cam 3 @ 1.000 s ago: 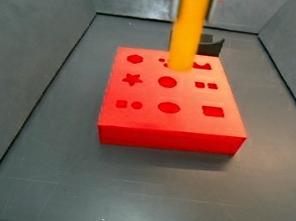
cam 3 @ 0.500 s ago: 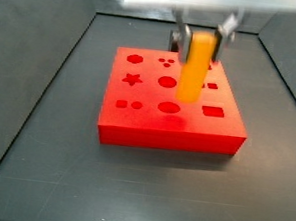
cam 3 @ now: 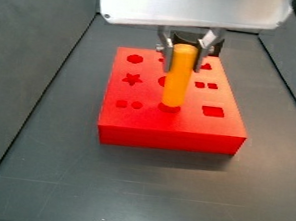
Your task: Insert the oval object.
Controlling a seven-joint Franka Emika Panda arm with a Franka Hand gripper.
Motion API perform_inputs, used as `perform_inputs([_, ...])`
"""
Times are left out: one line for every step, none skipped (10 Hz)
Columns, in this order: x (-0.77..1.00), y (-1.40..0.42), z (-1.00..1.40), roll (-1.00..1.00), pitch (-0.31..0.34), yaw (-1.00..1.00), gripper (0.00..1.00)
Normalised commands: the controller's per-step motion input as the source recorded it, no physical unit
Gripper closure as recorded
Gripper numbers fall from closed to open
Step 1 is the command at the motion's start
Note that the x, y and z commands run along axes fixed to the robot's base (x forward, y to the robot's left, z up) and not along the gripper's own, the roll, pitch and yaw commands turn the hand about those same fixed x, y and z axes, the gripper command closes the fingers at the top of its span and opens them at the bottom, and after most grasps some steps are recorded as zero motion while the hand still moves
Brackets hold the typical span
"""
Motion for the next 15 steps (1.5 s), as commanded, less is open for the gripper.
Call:
perform_inputs([-0.01,0.04,-0.13,-0.37,-0.324,0.06,1.0])
perform_inputs([-0.15,0.03,-0.17,-0.26,-0.269,0.03,1.0])
perform_inputs([-0.18,0.0,-0.1,-0.15,-0.194,0.0,1.0])
perform_inputs([-0.2,0.0,-0.01,-0.04,-0.11,0.0,1.0])
perform_inputs([-0.24,0.0,-0.06,0.0,-0.073,0.0,1.0])
perform_inputs([-0.14,0.0,-0.1,0.0,-0.021,0.0,1.0])
perform_inputs([0.0,-0.03,-0.15,0.17,0.02,0.0,1.0])
perform_inputs([0.27,-0.34,-0.11,0.47,0.283,0.0,1.0])
perform_inputs([0.18,-0.27,-0.2,0.35,0.323,-0.13,1.0])
perform_inputs([0.19,-0.19,-0.34,0.26,0.303,-0.27,1.0])
perform_inputs([0.16,-0.13,-0.39,0.24,0.284,-0.29,1.0])
perform_inputs([0.16,-0.1,-0.47,0.23,0.254,-0.29,1.0])
perform_inputs([0.1,0.0,-0.61,0.17,0.204,-0.32,1.0])
perform_inputs([0.01,0.05,-0.84,0.08,0.13,-0.34,1.0])
perform_inputs([0.0,0.09,-1.0,0.04,0.069,-0.33,1.0])
